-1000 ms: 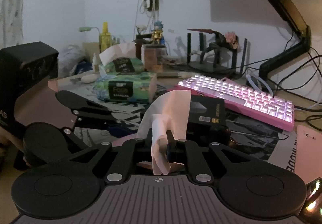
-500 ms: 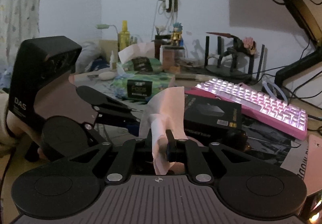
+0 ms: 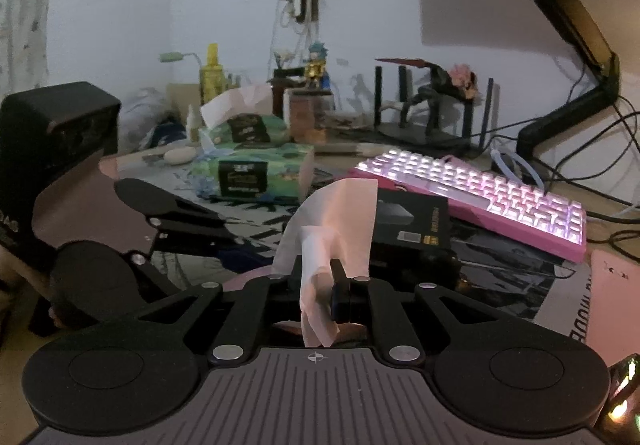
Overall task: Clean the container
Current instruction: 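Press the tissue down onto the mouse shell and wipe with the right gripper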
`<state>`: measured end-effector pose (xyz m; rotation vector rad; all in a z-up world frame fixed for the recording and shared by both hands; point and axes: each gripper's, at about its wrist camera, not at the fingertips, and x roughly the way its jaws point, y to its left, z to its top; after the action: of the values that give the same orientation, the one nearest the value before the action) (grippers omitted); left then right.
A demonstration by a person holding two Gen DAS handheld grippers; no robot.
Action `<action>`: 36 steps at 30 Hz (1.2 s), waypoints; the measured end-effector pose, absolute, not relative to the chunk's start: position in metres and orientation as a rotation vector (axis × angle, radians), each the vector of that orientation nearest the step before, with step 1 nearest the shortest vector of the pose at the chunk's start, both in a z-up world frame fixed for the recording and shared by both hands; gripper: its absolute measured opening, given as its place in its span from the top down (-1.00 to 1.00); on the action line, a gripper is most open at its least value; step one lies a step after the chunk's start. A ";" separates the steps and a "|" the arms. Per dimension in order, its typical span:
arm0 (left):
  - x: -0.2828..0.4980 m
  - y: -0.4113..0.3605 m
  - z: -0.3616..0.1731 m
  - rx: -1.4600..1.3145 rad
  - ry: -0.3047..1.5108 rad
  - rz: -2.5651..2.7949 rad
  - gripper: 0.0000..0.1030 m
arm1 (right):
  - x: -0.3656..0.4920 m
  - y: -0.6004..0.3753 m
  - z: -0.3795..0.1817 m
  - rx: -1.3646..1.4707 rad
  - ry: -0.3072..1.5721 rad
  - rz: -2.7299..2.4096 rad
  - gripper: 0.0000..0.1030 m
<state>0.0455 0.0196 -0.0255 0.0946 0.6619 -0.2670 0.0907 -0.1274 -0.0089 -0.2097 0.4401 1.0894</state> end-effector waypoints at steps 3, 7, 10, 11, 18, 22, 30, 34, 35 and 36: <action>0.045 0.020 -0.025 0.094 0.662 -0.267 -0.17 | 0.092 -0.127 -0.010 -0.208 0.443 1.082 0.75; 0.045 0.020 -0.025 0.094 0.662 -0.267 -0.17 | 0.089 -0.126 -0.009 -0.218 0.436 1.113 0.75; 0.045 0.020 -0.025 0.093 0.662 -0.267 -0.17 | 0.087 -0.125 -0.009 -0.223 0.434 1.141 0.75; 0.045 0.020 -0.025 0.093 0.662 -0.267 -0.17 | 0.086 -0.125 -0.008 -0.224 0.434 1.150 0.74; 0.045 0.020 -0.025 0.093 0.662 -0.267 -0.17 | 0.086 -0.127 -0.007 -0.213 0.442 1.157 0.75; 0.045 0.020 -0.025 0.093 0.662 -0.267 -0.17 | 0.090 -0.128 -0.007 -0.204 0.446 1.127 0.75; 0.045 0.020 -0.025 0.092 0.662 -0.267 -0.17 | 0.093 -0.129 -0.009 -0.204 0.449 1.091 0.75; 0.045 0.020 -0.025 0.092 0.662 -0.267 -0.17 | 0.090 -0.127 -0.009 -0.217 0.439 1.113 0.75; 0.045 0.020 -0.025 0.092 0.662 -0.267 -0.17 | 0.089 -0.127 -0.009 -0.222 0.435 1.123 0.75; 0.045 0.020 -0.025 0.092 0.662 -0.267 -0.17 | 0.087 -0.126 -0.009 -0.226 0.433 1.134 0.74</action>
<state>0.0451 0.0202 -0.0253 0.0922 0.6621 -0.2675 0.0875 -0.1262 -0.0087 -0.2265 0.4332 1.1336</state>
